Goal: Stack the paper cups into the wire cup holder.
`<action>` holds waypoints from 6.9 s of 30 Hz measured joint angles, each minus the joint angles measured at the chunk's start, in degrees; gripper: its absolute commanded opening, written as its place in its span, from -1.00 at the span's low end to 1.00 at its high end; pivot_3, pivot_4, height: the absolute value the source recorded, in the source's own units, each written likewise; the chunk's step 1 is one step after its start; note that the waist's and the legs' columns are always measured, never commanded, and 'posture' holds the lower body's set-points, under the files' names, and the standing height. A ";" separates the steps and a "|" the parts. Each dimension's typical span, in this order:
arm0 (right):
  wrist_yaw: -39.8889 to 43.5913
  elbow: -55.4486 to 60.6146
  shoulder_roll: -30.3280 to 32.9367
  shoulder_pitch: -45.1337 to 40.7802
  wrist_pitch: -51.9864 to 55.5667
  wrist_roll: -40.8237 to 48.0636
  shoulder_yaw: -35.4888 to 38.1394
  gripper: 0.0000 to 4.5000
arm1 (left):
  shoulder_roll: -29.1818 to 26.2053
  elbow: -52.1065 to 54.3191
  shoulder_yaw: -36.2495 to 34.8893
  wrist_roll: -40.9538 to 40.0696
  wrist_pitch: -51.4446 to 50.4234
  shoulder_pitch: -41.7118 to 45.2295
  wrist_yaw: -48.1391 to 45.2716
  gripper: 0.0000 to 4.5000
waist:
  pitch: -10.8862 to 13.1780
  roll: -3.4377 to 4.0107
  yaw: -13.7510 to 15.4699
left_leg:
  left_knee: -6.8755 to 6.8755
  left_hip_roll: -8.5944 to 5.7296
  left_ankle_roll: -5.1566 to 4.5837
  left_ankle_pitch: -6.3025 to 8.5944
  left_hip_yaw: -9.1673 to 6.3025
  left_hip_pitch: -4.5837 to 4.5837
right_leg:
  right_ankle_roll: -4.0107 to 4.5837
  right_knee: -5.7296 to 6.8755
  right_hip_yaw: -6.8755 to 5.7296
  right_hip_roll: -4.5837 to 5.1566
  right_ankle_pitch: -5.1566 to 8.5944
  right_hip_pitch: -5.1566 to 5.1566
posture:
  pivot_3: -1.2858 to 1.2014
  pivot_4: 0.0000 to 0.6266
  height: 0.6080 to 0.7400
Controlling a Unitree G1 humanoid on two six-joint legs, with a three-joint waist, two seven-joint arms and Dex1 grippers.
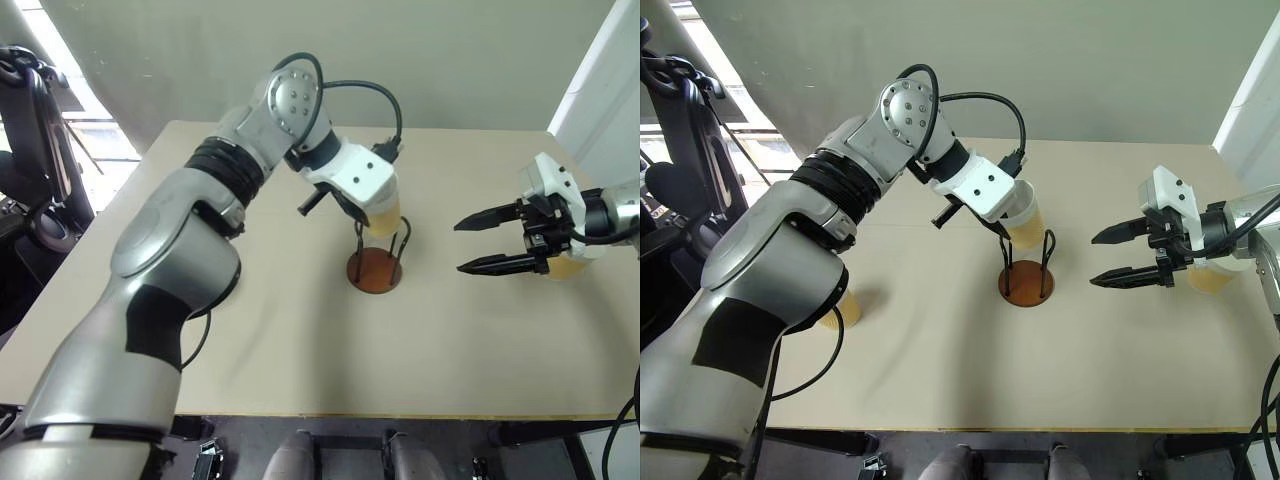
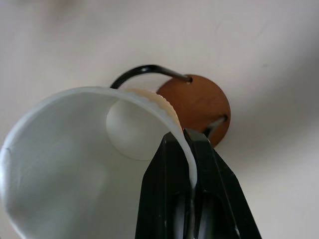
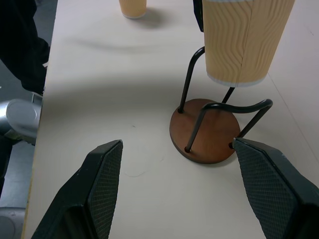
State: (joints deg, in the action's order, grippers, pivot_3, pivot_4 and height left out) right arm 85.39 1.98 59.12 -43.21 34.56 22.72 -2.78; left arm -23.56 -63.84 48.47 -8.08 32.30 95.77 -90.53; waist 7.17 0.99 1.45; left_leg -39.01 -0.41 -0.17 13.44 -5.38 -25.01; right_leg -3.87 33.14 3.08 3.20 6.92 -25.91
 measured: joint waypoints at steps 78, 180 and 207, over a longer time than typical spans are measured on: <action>-10.91 -66.22 2.83 -18.42 -49.57 -45.05 -14.80 0.62 | -4.89 1.96 -35.60 -10.33 -33.51 -3.09 -0.12 0.99 | 0.01 0.24 -0.65 | 0.25 0.23 -0.14 0.14 0.19 0.18 | -0.11 -0.17 0.17 0.09 -0.19 -0.11 | 0.03 -0.52 1.00; 4.14 -6.72 -16.31 -24.75 -22.06 -32.01 -21.02 -0.98 | -12.23 -1.95 -23.40 -5.62 -23.97 -19.43 -0.18 1.00 | -0.06 0.29 -1.15 | 0.63 0.30 0.32 0.00 0.06 0.06 | 0.70 0.29 0.07 -0.06 -0.15 -0.80 | 0.03 -0.52 1.00; 3.97 -8.89 -17.43 -24.54 -29.02 -34.71 -23.06 -0.98 | -12.65 -3.50 -23.04 -5.33 -22.95 -19.44 -0.18 1.00 | -0.06 0.28 -1.25 | 0.60 0.28 0.33 -0.01 0.06 0.07 | 0.70 0.36 0.02 -0.09 -0.15 -0.82 | 0.03 -0.52 1.00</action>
State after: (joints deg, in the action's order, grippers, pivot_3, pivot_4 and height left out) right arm 89.36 -6.91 41.69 -67.75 5.54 -11.99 -25.84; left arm -36.21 -67.33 25.43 -13.41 9.35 76.33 -90.71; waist 7.11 1.27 0.19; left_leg -38.42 -0.13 0.15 13.43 -5.32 -24.94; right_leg -3.17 33.50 3.11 3.11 6.77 -26.74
